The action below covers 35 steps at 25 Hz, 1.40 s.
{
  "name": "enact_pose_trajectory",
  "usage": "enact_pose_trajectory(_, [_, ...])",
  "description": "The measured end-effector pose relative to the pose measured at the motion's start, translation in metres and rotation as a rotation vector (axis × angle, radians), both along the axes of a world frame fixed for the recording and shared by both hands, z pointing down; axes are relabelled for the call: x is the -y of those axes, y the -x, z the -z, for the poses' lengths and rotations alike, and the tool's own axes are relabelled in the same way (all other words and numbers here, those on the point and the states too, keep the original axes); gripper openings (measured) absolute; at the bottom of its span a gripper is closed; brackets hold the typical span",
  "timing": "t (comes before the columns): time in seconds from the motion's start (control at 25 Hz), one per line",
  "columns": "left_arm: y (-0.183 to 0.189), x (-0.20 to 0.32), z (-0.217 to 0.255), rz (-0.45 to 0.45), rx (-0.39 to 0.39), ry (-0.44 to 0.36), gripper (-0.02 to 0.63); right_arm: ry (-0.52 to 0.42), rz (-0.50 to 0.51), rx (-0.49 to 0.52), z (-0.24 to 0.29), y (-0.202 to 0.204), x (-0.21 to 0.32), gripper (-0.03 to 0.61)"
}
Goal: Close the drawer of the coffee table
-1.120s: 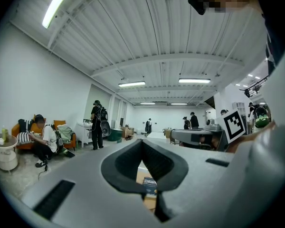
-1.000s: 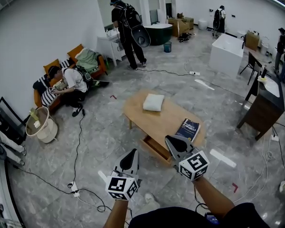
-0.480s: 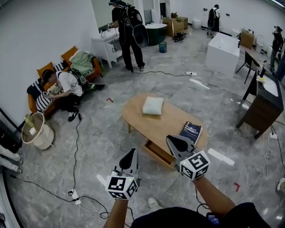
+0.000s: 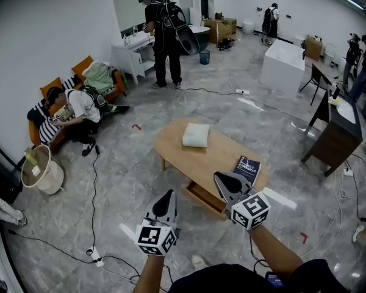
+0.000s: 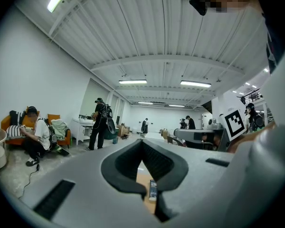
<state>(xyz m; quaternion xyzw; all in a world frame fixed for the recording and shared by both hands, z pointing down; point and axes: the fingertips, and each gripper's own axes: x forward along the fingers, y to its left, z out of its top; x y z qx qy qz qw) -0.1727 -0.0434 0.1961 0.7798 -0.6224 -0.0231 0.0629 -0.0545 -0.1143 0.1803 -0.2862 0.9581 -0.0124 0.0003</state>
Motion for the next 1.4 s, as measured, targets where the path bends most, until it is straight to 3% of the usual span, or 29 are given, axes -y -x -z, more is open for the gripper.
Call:
enact_pose_trajectory(0.36, [0.009,0.009,-0.002,-0.053,-0.053,-0.035,0.002,0.026,-0.050,0.005,-0.009,0.010,0.012,0.014])
enact_pose_trajectory(0.72, [-0.003,0.007,0.008,-0.064,-0.010,-0.092,0.002,0.036,-0.036,-0.008,-0.015,0.011,0.011,0.014])
enact_pose_trajectory(1.4, [-0.016,0.042,-0.030,-0.003,-0.019,-0.022,0.002,0.079,0.003,-0.064,-0.045,-0.010,0.054,0.014])
